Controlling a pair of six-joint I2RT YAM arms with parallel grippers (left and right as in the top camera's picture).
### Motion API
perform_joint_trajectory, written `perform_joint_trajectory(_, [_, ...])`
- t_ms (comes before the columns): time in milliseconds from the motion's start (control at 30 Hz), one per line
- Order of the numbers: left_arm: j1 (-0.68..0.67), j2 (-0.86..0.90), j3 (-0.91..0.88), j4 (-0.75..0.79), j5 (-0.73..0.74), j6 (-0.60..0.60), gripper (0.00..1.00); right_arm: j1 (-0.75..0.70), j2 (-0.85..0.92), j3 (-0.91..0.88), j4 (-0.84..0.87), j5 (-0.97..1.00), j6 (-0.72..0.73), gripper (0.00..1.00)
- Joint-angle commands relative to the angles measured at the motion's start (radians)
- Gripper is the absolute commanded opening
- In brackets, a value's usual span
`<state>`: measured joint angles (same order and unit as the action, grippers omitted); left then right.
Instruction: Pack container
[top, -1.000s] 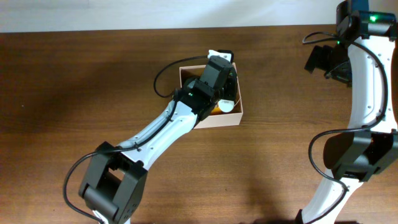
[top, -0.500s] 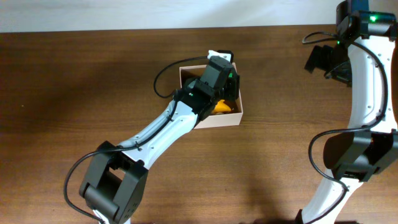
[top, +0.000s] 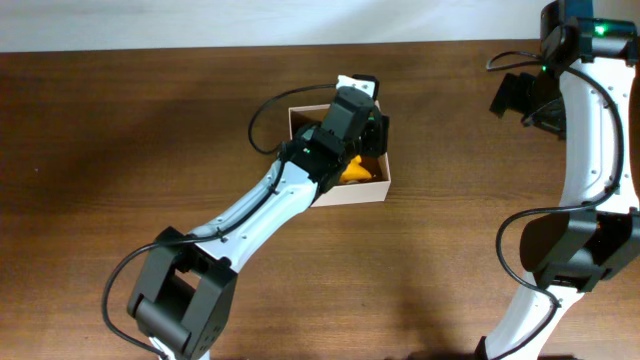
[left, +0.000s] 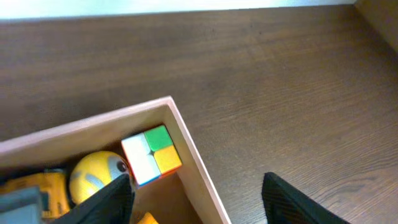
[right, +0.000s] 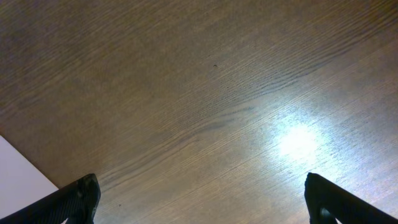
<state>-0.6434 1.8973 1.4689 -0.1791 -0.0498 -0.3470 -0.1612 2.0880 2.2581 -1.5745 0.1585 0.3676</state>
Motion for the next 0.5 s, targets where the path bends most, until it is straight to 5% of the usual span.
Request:
perform_joint_trajectory(0, [0.026,-0.117,0.047,-0.038,-0.029,0.135,0.73,-0.003,-0.028,0.016,0.0,0.003,0.011,0.99])
perform_joint_trajectory(233, [0.086,-0.315,0.053,-0.249,-0.286,0.248,0.85,-0.003,-0.028,0.016,0.0,0.003,0.011,0.99])
perform_joint_trajectory(333, [0.118,-0.379,0.053,-0.351,-0.435,0.302,1.0,-0.003,-0.028,0.016,0.0,0.003,0.011,0.99])
perform_joint_trajectory(467, [0.161,-0.415,0.052,-0.467,-0.655,0.322,0.99,-0.003,-0.028,0.016,0.0,0.003,0.011,0.99])
